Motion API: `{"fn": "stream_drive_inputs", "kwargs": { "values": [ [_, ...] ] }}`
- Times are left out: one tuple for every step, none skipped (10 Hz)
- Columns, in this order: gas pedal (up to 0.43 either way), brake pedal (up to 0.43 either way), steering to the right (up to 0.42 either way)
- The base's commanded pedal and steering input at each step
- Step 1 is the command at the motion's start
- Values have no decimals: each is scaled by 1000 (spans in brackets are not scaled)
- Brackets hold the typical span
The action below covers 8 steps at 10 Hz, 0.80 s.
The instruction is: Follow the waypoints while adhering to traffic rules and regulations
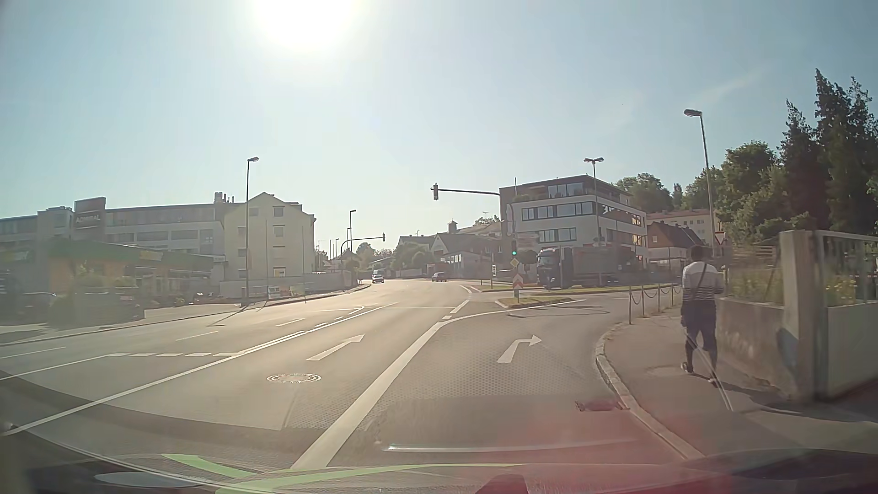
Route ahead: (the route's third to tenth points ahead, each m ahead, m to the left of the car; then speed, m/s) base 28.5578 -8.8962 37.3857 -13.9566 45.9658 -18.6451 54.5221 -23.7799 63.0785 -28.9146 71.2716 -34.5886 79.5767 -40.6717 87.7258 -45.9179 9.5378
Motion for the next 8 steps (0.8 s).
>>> {"fn": "stream_drive_inputs", "kwargs": {
  "values": [
    [0, 146, 30],
    [0, 146, 35],
    [0, 146, 42],
    [0, 122, 49],
    [0, 0, 56],
    [0, 0, 66],
    [0, 0, 77],
    [0, 0, 85]
  ]
}}
